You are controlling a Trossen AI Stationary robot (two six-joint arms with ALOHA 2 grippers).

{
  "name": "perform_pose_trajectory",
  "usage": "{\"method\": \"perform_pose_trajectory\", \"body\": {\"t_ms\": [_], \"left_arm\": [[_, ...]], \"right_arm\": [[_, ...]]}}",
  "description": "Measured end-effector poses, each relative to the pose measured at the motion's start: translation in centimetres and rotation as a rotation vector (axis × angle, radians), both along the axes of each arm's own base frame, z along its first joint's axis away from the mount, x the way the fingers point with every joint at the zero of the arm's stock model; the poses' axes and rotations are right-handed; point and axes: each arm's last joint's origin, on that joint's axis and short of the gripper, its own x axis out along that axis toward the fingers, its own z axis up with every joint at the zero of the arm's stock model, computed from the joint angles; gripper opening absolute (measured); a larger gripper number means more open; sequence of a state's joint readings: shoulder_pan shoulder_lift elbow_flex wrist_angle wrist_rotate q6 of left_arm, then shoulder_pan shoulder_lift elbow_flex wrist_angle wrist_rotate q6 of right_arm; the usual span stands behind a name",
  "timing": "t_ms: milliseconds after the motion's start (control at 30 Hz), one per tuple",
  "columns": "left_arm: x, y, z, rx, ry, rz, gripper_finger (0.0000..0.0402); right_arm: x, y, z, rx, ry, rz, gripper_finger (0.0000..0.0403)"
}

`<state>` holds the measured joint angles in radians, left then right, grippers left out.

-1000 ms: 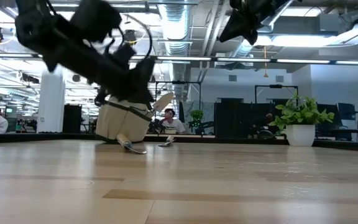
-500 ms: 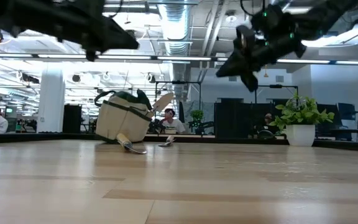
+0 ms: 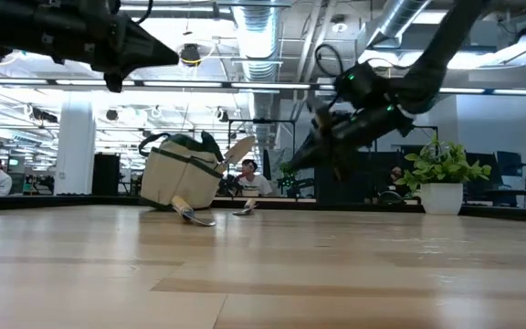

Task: Pick & Place Garden tools in Gardening bag
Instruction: Put the top brown trowel into the yellow gardening bag

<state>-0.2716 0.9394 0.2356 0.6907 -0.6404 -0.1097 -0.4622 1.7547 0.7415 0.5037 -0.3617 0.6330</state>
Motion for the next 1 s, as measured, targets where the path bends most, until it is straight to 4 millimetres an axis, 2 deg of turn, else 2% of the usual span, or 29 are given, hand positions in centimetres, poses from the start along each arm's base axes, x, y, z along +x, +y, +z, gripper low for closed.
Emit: {"method": "perform_pose_trajectory", "body": {"t_ms": [300, 600, 1000], "left_arm": [[-1.6, -0.1, 1.1, 0.073, 0.001, -0.074, 0.0001], [-3.1, 0.3, 1.2, 0.09, 0.061, -0.074, 0.0001], [-3.4, 0.4, 1.0, 0.098, 0.09, -0.076, 0.0001]], "right_arm": [[3.5, -0.4, -1.4, 0.131, 0.014, -0.055, 0.0], [4.1, -0.6, -3.4, 0.231, 0.077, -0.099, 0.0006], [5.2, -1.0, -2.9, 0.285, 0.123, -0.187, 0.01]]}}
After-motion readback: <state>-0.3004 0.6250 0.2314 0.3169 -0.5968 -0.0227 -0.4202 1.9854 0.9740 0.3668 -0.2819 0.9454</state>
